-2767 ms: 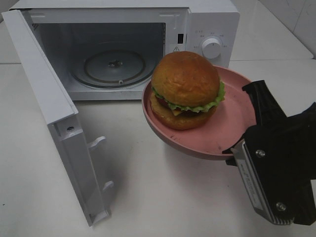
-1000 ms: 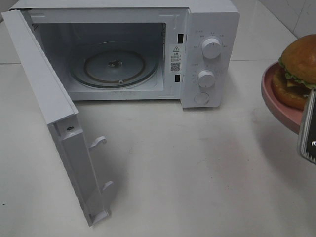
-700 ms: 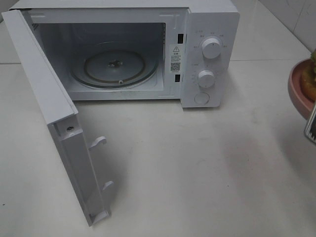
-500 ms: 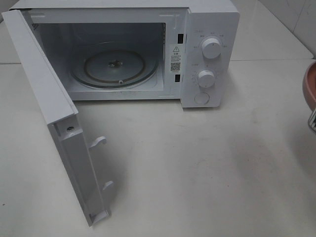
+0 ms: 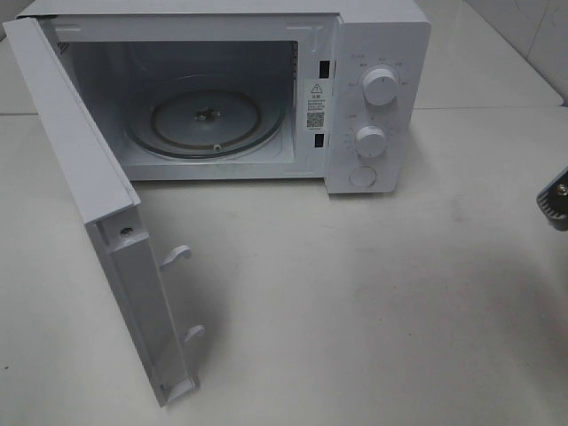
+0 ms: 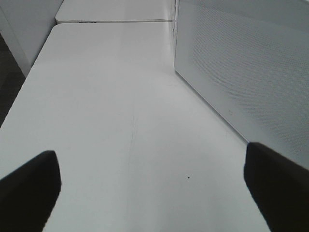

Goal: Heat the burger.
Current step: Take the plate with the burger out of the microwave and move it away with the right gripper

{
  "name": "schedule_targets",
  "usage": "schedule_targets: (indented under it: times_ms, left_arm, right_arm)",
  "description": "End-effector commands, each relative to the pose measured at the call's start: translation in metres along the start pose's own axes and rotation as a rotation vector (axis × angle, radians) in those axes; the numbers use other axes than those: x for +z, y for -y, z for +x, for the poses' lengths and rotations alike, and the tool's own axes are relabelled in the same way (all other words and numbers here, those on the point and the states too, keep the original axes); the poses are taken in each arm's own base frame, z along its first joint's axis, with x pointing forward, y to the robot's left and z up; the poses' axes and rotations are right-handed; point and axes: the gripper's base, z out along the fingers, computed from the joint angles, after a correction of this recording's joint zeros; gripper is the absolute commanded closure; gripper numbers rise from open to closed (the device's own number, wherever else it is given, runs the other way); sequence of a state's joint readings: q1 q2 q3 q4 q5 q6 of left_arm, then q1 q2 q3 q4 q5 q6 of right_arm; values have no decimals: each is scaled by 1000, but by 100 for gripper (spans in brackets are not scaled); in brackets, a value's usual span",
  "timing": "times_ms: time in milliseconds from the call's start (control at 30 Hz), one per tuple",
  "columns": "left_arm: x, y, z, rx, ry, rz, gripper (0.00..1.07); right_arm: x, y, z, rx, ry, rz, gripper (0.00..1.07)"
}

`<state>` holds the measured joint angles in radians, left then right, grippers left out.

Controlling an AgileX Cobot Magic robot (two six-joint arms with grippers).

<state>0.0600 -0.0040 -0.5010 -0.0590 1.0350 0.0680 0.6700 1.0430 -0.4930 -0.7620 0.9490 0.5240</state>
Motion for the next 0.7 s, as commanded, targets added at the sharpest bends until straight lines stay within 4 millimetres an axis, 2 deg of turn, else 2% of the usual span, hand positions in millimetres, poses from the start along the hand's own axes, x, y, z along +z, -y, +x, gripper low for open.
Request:
schedule_targets:
  times_ms: [33, 200, 367, 700]
  left_arm:
    - [-2, 0, 2, -1, 25, 7, 9]
    - [-2, 0, 2, -1, 25, 7, 9]
    - [-2, 0, 2, -1, 25, 7, 9]
    - [-2, 0, 2, -1, 25, 7, 9]
  right_arm:
    - [0, 7, -10, 41, 5, 74, 107]
    - [7, 2, -29, 188, -24, 104, 107]
    - [18, -6, -38, 276, -80, 127, 107]
    - [42, -24, -46, 311, -164, 171, 106]
